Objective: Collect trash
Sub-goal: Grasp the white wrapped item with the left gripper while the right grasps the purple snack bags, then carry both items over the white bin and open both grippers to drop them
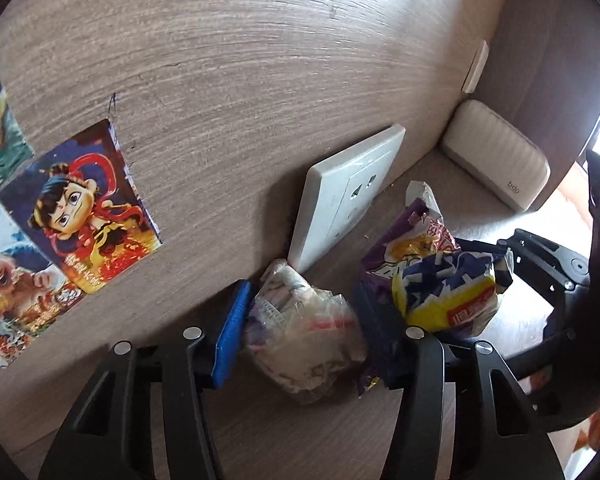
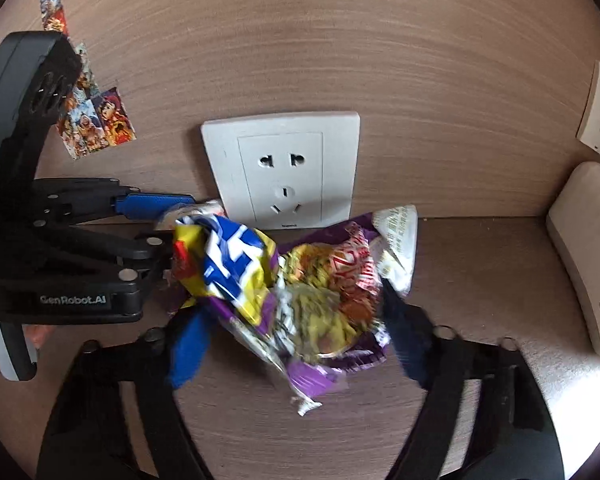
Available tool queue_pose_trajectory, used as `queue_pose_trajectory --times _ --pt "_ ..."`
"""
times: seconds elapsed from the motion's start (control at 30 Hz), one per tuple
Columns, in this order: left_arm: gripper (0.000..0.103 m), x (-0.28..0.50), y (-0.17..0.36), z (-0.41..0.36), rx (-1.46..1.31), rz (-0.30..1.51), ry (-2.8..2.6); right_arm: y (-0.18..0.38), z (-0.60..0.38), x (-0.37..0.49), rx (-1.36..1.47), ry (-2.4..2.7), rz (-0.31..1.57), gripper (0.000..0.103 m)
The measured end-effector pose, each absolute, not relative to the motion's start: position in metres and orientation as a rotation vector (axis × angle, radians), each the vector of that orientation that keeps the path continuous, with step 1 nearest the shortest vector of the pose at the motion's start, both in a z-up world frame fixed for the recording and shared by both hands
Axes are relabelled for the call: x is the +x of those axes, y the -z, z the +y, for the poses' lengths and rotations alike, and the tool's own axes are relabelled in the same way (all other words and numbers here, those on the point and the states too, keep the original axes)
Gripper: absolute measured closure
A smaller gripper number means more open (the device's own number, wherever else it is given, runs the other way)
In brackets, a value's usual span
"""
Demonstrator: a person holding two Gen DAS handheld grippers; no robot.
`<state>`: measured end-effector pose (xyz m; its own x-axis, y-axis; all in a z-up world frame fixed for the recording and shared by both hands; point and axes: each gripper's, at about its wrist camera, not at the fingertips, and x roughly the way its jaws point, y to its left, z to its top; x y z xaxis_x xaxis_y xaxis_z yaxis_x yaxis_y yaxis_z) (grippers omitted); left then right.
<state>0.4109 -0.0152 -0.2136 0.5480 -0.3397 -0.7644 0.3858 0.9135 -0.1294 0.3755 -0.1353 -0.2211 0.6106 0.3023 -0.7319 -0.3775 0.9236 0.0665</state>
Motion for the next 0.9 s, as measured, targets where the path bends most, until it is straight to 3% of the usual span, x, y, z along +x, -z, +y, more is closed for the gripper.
queue_pose_trajectory --times 0.47,0.9 --pt "0.052 0.337 0.157 0.001 0.085 0.797 0.431 0.153 -0.176 0.287 0.085 -0.304 0.669 0.038" --pt "0.052 0.222 0.112 -0.070 0.151 0.700 0.689 0.078 -0.226 0.153 0.131 -0.133 0.509 0.039"
